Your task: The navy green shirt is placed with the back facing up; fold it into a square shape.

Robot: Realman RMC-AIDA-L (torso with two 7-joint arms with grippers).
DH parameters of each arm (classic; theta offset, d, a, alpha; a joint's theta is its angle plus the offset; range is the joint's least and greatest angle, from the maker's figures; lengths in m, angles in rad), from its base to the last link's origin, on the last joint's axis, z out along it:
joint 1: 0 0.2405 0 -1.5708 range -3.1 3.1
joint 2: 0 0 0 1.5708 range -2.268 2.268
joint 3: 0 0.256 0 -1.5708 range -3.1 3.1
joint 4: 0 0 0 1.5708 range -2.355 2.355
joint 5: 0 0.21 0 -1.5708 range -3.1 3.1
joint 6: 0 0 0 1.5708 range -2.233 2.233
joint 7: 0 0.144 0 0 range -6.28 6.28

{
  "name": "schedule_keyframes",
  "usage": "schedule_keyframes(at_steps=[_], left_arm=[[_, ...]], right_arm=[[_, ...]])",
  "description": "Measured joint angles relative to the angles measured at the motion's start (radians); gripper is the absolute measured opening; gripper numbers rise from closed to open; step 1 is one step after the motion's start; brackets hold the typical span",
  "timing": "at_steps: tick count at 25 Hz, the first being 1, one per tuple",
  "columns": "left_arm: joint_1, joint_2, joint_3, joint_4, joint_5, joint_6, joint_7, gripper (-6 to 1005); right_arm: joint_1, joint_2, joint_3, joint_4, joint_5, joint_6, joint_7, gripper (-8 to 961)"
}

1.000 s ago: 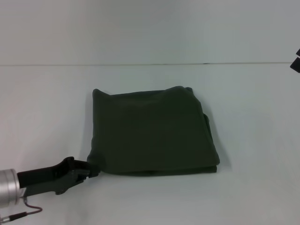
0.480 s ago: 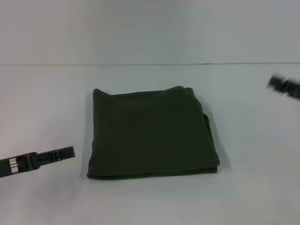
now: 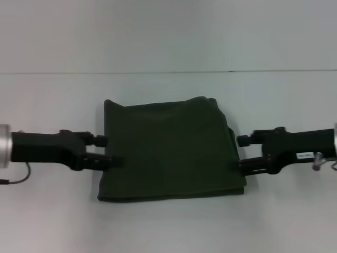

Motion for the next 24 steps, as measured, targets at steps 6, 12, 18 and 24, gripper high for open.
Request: schedule_keyframes(at_steps=[6,12,18,24], left_arm=[[-0.025,-0.022,0.075,0.005,-0.004,-0.036,0.012,886],[-0.029,-0.04,0.079,0.017,-0.008,-0.048,0.022,917],[-0.039,-0.041,0.077,0.018,-0.009,-0.059,0.015,917],[-0.041,-0.04,0.081,0.018,-0.01,-0.069,0.011,917]], right_arm=[[-0.011,0.012,-0.052,0.004,0.116,-0.016,-0.059,852],[-0.022,0.011,-0.053,0.006,0.174,-0.017,-0.092,852],[-0.018,0.01,-0.055,0.005,0.174,-0.014,-0.09,852],[-0.022,0.008,-0.051,0.004,0.174,-0.007,-0.084,852]])
